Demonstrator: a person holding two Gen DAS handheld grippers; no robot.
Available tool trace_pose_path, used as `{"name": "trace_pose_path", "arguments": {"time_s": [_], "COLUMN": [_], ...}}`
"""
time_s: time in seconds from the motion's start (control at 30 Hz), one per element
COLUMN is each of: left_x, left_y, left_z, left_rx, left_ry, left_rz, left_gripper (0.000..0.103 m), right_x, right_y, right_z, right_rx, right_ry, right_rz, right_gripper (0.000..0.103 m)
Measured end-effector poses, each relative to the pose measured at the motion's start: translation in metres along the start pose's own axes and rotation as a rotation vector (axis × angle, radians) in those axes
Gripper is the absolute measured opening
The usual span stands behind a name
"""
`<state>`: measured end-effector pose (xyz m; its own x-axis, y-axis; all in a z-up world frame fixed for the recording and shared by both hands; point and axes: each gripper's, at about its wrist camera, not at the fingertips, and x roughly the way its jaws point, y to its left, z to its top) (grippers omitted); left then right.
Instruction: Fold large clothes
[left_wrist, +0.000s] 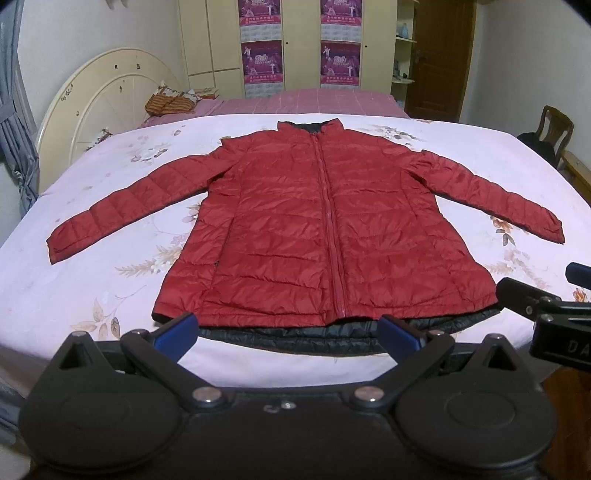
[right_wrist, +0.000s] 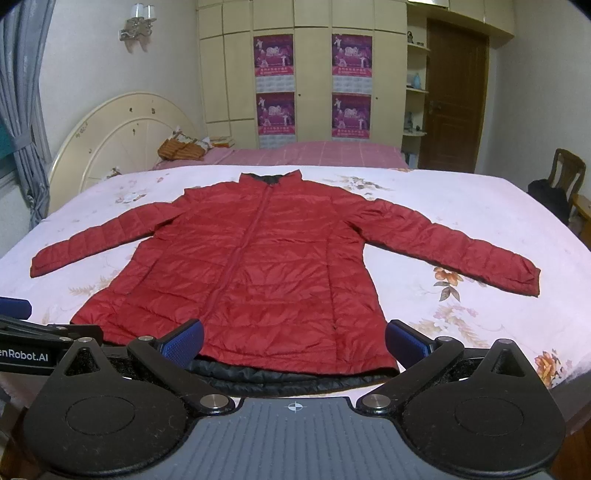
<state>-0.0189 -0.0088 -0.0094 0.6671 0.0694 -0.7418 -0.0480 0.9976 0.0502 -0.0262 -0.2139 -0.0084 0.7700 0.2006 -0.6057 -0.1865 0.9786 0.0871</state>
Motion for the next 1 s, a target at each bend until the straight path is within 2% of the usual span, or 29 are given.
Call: {"name": "trace_pose_path", "arguments": {"time_s": [1.0], "left_x": [0.007], "left_y": [-0.006], "left_z": [0.004], "left_rx": [-0.004], "left_ry": [0.011], "left_rz": [-0.001], "left_gripper": [0.103], "right_x": [0.000], "right_y": [-0.020], "right_z": [0.004], "right_rx": [0.029], "right_ry": [-0.019], "right_rz": [-0.020], "right_gripper": [0.103]}}
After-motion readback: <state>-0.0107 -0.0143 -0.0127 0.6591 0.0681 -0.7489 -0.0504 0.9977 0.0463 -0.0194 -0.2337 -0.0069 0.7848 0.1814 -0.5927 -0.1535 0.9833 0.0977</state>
